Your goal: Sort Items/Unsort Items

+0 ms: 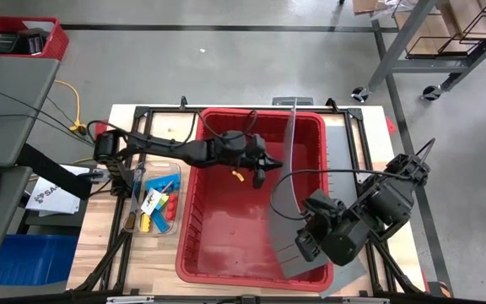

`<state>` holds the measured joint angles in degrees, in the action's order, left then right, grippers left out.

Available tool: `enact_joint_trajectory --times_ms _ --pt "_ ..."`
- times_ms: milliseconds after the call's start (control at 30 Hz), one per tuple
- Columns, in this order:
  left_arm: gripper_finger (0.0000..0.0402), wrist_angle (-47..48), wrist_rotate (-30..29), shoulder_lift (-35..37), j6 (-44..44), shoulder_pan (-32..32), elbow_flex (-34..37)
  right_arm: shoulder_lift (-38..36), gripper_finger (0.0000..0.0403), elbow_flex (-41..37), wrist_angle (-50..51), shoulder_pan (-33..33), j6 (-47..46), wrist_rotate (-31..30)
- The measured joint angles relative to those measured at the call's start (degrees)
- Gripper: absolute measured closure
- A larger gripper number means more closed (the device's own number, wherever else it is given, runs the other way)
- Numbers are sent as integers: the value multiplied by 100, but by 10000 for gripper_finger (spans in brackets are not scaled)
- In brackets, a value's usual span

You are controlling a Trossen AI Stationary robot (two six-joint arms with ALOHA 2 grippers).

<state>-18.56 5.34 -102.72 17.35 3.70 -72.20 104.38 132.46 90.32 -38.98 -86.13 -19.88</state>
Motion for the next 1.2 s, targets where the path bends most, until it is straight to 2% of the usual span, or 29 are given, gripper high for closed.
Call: enact_joint_trajectory --times_ms 167,400,600,733,967,1200 --pt "401 -229 -11 -95 -30 -8 2 -12 403 0 14 5 94 187" --pt "401 403 13 -133 -141 -11 -7 31 403 -22 4 110 53 185" --pt "401 411 28 -131 -149 99 -5 158 403 -22 -15 179 112 313" --pt "401 804 45 -125 -153 144 -7 247 403 -22 -8 237 107 467" --pt "401 1330 942 -131 224 206 -7 258 403 -24 -42 280 -211 549" --pt "401 1888 1889 -138 800 243 -2 371 402 -22 -72 297 -345 994"
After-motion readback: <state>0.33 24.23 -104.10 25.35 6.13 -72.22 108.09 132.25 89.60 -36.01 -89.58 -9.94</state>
